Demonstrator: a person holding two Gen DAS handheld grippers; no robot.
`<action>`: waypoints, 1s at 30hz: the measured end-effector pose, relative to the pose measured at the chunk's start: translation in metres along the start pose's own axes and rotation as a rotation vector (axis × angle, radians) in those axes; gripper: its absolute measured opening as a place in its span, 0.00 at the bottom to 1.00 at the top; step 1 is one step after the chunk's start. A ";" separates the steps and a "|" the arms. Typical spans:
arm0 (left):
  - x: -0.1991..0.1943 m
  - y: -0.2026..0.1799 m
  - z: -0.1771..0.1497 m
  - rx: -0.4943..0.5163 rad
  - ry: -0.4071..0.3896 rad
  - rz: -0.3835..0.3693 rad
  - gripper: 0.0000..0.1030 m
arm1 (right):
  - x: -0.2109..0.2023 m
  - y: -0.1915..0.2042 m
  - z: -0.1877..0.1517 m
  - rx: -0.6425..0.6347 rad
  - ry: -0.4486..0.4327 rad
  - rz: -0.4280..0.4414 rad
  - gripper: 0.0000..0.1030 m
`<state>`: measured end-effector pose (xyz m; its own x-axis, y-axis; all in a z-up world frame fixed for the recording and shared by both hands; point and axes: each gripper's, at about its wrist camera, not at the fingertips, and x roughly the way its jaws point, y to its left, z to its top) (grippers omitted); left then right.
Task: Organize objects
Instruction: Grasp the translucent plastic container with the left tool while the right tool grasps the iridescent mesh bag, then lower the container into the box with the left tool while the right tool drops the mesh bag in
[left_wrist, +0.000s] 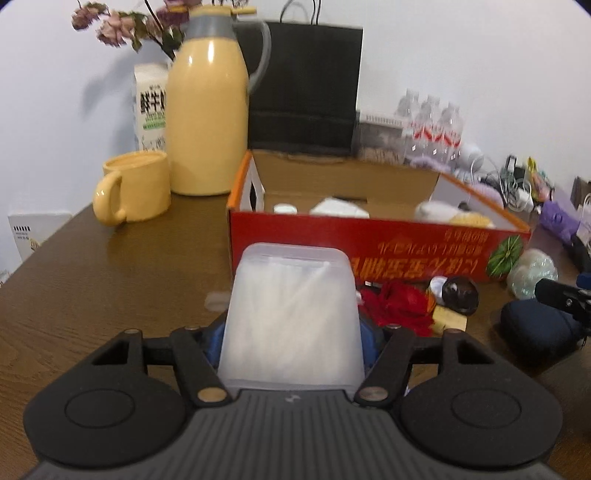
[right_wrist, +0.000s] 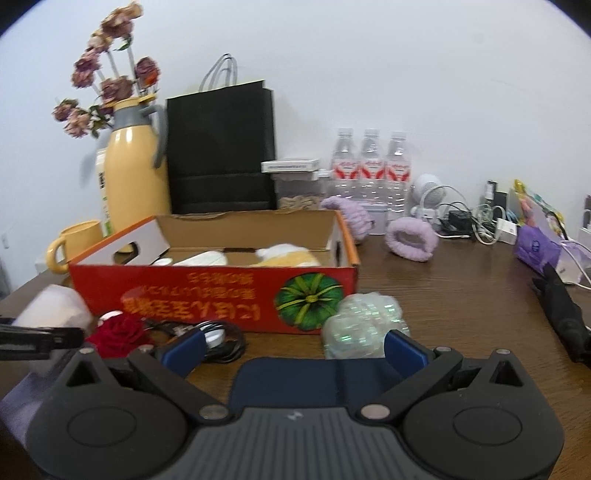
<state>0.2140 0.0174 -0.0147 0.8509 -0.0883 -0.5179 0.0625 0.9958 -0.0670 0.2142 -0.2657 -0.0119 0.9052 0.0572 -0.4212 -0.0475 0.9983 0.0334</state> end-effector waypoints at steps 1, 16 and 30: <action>-0.001 0.001 0.000 -0.004 -0.007 0.000 0.64 | 0.002 -0.004 0.001 0.007 0.002 -0.012 1.00; -0.007 0.002 0.000 -0.017 -0.022 -0.005 0.64 | 0.071 -0.041 0.013 -0.044 0.158 -0.002 0.92; -0.009 0.005 0.001 -0.032 -0.036 0.002 0.64 | 0.036 -0.021 0.009 -0.114 0.015 0.001 0.41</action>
<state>0.2069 0.0234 -0.0093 0.8690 -0.0851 -0.4874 0.0450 0.9946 -0.0935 0.2516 -0.2849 -0.0201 0.8989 0.0574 -0.4344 -0.0968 0.9929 -0.0693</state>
